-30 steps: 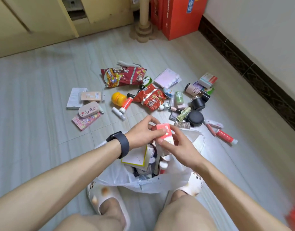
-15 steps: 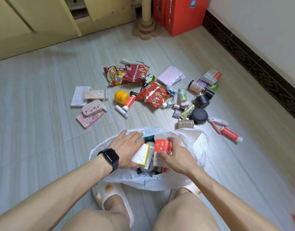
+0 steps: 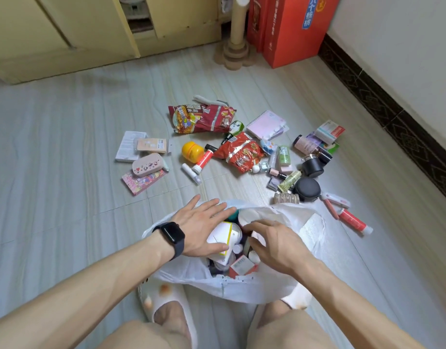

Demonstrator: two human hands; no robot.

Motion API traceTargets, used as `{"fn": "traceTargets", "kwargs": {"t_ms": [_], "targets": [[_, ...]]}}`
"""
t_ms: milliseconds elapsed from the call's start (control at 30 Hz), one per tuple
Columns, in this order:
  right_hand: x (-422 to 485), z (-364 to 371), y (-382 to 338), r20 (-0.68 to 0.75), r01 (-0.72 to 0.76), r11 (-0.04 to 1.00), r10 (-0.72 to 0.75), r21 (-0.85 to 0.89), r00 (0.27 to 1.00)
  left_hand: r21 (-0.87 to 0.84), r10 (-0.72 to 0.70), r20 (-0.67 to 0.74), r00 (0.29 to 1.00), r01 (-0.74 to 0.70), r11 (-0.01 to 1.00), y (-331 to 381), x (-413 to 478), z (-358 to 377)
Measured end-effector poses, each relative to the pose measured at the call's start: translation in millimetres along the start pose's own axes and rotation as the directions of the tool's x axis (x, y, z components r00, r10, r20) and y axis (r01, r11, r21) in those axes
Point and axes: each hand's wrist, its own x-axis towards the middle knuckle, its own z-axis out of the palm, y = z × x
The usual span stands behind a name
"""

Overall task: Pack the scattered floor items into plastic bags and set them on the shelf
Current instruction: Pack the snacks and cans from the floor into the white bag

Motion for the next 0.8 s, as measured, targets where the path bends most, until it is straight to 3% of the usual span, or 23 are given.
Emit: {"fn": "traceTargets", "kwargs": {"t_ms": [100, 200, 367, 467, 567, 700, 800], "targets": [[14.5, -16.7, -2.9, -0.169, 0.135, 0.99, -0.127, 0.035, 0.977, -0.09, -0.148, -0.091, 0.985, 0.14, 0.986, -18.3, 7.5, -9.5], [43.8, -39.6, -9.0, -0.316, 0.221, 0.974, -0.222, -0.04, 0.922, -0.174, -0.322, -0.117, 0.939, 0.3, 0.938, -51.2, 21.1, -21.4], [108.2, -64.4, -20.6, -0.329, 0.291, 0.938, -0.339, -0.188, 0.881, -0.333, -0.507, -0.067, 0.859, 0.46, 0.823, -109.3, 40.4, -12.2], [150.0, -60.7, -26.8, -0.227, 0.31, 0.911, -0.374, -0.272, 0.899, -0.344, -0.566, 0.043, 0.823, 0.544, 0.765, -138.7, 51.1, 16.7], [193.9, -38.7, -27.1, 0.004, 0.322, 0.894, -0.337, -0.312, 0.941, -0.309, -0.587, 0.147, 0.796, 0.601, 0.737, -160.7, 62.7, 55.3], [246.9, -3.9, -25.8, 0.312, 0.308, 0.831, -0.173, -0.462, 0.934, -0.193, -0.513, 0.179, 0.84, 0.541, 0.819, -177.7, 86.7, 88.2], [286.9, 15.3, -35.6, 0.347, 0.35, 0.772, -0.179, -0.53, 0.921, -0.097, -0.425, 0.119, 0.897, 0.436, 0.894, -190.8, 112.4, 97.1]]}}
